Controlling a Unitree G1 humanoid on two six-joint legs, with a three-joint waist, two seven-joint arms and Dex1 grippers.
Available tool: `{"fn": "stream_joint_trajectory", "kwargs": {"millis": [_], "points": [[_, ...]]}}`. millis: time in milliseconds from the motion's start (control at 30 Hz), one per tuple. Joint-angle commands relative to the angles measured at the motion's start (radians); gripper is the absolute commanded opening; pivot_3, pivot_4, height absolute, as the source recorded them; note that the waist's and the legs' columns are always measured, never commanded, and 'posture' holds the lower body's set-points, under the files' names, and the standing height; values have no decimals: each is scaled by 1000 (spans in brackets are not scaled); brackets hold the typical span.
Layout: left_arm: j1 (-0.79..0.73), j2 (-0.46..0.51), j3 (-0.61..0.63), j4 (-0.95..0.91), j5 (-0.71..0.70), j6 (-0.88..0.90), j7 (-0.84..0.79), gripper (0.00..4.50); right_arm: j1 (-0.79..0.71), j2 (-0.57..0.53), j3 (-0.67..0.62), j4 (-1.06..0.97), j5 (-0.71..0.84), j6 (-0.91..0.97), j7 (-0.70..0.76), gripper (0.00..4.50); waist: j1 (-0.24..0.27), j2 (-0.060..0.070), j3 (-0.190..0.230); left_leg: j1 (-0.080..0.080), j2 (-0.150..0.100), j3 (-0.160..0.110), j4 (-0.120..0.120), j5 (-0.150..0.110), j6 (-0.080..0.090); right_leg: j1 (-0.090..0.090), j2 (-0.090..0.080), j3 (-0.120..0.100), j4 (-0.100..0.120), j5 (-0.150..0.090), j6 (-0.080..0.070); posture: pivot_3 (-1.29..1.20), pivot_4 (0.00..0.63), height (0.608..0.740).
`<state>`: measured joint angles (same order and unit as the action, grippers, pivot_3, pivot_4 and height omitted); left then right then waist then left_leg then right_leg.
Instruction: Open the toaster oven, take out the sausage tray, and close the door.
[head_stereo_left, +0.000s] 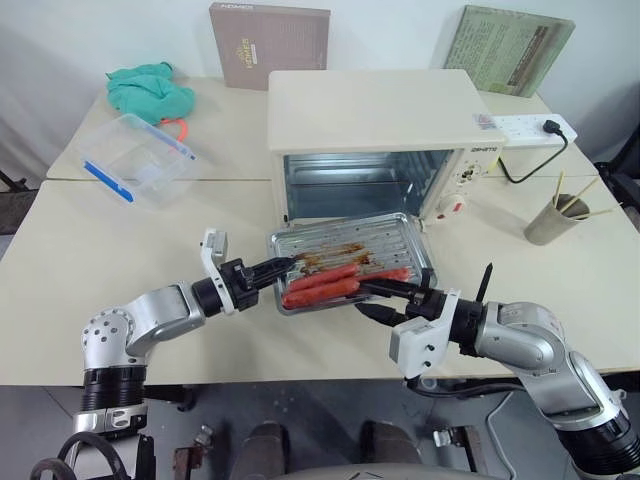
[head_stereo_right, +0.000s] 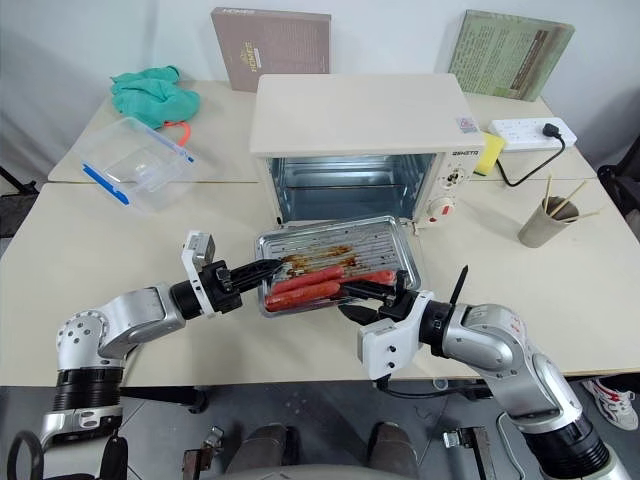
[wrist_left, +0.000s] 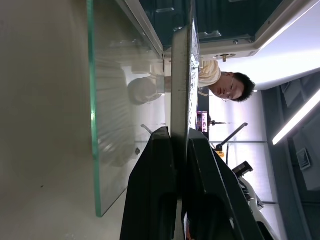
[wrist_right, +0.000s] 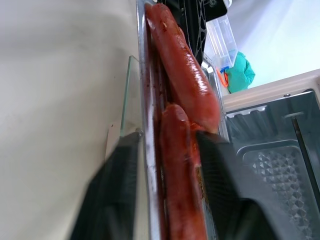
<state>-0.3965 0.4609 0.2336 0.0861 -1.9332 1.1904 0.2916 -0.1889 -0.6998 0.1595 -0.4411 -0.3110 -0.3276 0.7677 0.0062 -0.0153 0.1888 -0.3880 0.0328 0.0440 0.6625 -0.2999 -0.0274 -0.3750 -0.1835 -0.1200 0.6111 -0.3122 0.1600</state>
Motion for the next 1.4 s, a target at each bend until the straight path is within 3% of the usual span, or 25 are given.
{"fn": "stream_joint_trajectory", "kwargs": {"millis": [33,767,900,1067,1233,1333,1400], "points": [[3,2,9,-44,-39,-16,-16,0,-2,-30,-12,-18,1,-33,-2,1896,1,0,0,0,0,0,0,0,0,0,0,0,0,0,0,0,150,740],[26,-23,36,-41,-39,-16,-2,0,-5,-96,-52,4,68,1,30,1896,17,0,0,0,0,1,0,0,0,0,0,1,-1,0,0,0,150,740],[30,-22,42,-39,-39,-15,-2,0,5,-117,-72,-30,150,78,78,1896,17,0,0,0,0,1,0,0,0,0,0,1,-1,0,0,0,150,740],[23,-27,60,-21,-39,-2,-2,0,19,-198,-137,-74,382,152,202,1896,19,0,0,0,0,1,0,0,0,0,0,1,-1,0,0,0,150,740],[16,-19,74,-13,-39,17,-10,0,-6,-255,-232,-89,612,358,271,2912,19,0,0,0,0,1,0,0,0,1,0,1,-1,0,0,0,150,740],[13,-10,79,-4,-39,30,-17,0,-7,-286,-279,-80,706,465,302,4024,20,0,0,0,0,1,0,0,0,1,0,1,-1,0,0,0,150,740],[9,-1,83,4,-39,41,-22,0,-1,-306,-307,-61,756,530,323,4445,20,0,0,0,0,1,0,0,0,1,0,1,-1,0,0,0,150,740]]}}
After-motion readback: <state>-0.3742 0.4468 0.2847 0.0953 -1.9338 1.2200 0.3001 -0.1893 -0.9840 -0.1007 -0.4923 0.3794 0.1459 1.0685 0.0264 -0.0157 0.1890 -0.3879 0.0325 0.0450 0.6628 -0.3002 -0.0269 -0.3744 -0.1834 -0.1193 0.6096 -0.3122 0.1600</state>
